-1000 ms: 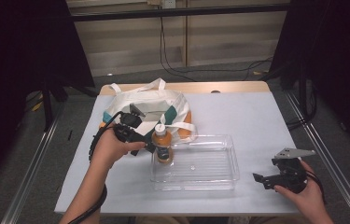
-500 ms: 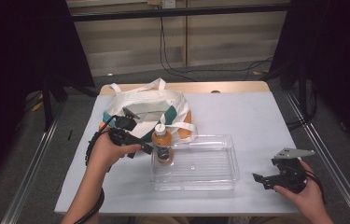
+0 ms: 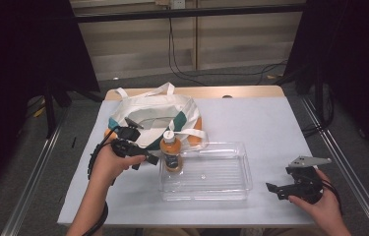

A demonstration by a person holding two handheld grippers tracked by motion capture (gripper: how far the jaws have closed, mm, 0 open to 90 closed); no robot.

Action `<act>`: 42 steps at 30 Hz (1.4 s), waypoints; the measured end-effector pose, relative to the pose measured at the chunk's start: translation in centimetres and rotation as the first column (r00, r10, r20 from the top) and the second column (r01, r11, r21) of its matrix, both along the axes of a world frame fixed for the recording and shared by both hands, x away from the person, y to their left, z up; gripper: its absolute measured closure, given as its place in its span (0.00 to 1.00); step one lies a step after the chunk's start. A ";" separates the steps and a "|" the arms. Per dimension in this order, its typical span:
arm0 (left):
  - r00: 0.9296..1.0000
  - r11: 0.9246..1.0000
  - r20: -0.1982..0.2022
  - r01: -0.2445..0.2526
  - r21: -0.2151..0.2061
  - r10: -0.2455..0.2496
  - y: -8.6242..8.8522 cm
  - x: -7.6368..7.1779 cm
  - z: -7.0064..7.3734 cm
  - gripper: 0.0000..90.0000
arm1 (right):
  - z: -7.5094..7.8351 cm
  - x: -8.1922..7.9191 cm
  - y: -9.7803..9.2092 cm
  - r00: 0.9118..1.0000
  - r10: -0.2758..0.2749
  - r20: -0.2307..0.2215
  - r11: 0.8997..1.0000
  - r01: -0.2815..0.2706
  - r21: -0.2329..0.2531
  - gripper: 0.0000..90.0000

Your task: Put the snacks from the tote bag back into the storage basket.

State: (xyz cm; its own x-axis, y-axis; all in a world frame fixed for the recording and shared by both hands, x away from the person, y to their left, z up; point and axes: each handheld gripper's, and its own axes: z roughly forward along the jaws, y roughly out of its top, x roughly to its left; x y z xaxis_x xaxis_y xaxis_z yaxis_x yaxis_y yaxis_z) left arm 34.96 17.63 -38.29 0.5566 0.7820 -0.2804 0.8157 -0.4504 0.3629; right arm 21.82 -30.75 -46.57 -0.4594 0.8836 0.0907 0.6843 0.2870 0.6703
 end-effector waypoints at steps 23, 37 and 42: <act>0.999 1.000 0.035 -0.003 -0.004 0.003 0.8 -0.7 -2.1 0.14 | -0.1 0.1 0.0 1.000 0.011 0.005 1.000 -0.011 -0.010 0.05; 0.998 1.000 0.065 -0.003 -0.018 0.004 1.2 -1.4 -3.1 0.14 | -0.1 0.1 0.0 1.000 0.008 0.004 1.000 -0.008 -0.008 0.05; 0.997 1.000 0.074 -0.001 -0.017 0.002 1.6 -1.6 -3.7 0.14 | -0.1 0.1 0.0 1.000 0.009 0.009 1.000 -0.009 -0.014 0.05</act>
State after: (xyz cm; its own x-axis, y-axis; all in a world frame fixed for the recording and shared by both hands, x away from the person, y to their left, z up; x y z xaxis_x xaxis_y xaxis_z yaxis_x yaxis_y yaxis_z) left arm 33.34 19.23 -42.02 0.5754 0.7784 -0.2511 0.7867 -0.4428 0.4301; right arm 21.93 -30.71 -46.65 -0.4684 0.8804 0.0739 0.6755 0.3029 0.6723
